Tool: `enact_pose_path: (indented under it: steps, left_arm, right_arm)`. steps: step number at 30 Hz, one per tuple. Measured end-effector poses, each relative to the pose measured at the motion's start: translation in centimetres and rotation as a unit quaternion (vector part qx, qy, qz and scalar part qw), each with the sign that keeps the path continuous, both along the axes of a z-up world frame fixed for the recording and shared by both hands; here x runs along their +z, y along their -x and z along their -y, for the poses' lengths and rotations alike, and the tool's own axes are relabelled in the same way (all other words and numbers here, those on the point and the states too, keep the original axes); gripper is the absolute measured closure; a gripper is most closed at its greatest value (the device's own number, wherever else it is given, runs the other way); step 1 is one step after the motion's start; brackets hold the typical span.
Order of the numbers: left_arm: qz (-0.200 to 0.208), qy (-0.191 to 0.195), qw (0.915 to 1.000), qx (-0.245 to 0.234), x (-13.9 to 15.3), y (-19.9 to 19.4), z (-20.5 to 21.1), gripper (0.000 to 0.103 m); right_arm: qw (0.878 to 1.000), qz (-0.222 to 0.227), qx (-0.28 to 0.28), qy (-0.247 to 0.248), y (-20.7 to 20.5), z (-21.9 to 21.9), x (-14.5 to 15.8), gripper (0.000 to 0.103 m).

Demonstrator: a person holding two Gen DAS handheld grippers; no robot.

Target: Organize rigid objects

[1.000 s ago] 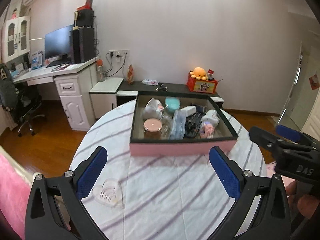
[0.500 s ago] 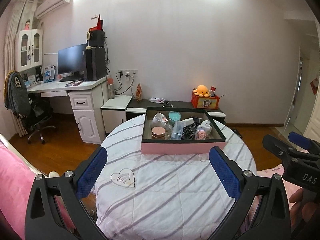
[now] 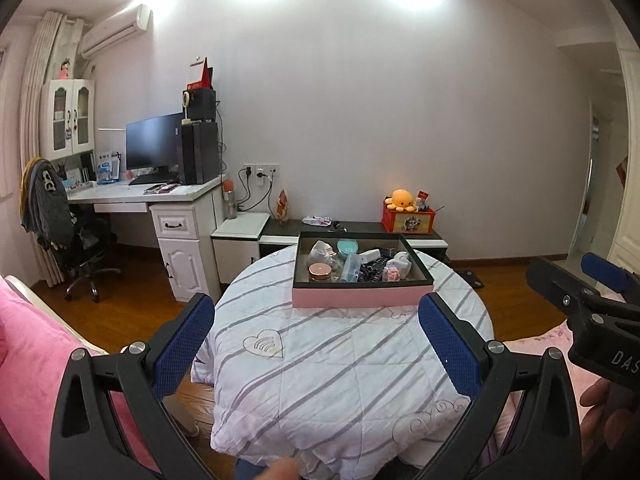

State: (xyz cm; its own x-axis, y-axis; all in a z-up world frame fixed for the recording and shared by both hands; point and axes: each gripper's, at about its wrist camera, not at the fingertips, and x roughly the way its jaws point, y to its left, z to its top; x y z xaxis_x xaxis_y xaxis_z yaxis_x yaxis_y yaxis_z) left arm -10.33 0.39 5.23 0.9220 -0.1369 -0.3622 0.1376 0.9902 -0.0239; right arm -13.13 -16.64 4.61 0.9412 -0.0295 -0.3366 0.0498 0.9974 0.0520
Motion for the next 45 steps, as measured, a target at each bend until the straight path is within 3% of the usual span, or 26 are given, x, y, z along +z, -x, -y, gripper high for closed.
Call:
enact_pose_path:
  steps: [9, 30, 45]
  left_arm:
    - [0.015, -0.014, 0.9998, 0.005, 0.8, 2.4, 0.3, 0.0]
    - [-0.028, -0.022, 0.9992, 0.016, -0.4, 0.3, 0.5, 0.0]
    - [-0.021, -0.034, 0.9988, 0.027, -0.6, 0.3, 0.4, 0.0]
  right_arm:
    - [1.0, 0.009, -0.008, 0.002, 1.7, -0.2, 0.5, 0.0]
    - [1.0, -0.011, -0.01, 0.003, 0.0, 0.2, -0.8, 0.0]
    - [1.0, -0.015, -0.011, 0.005, -0.2, 0.3, -1.3, 0.0]
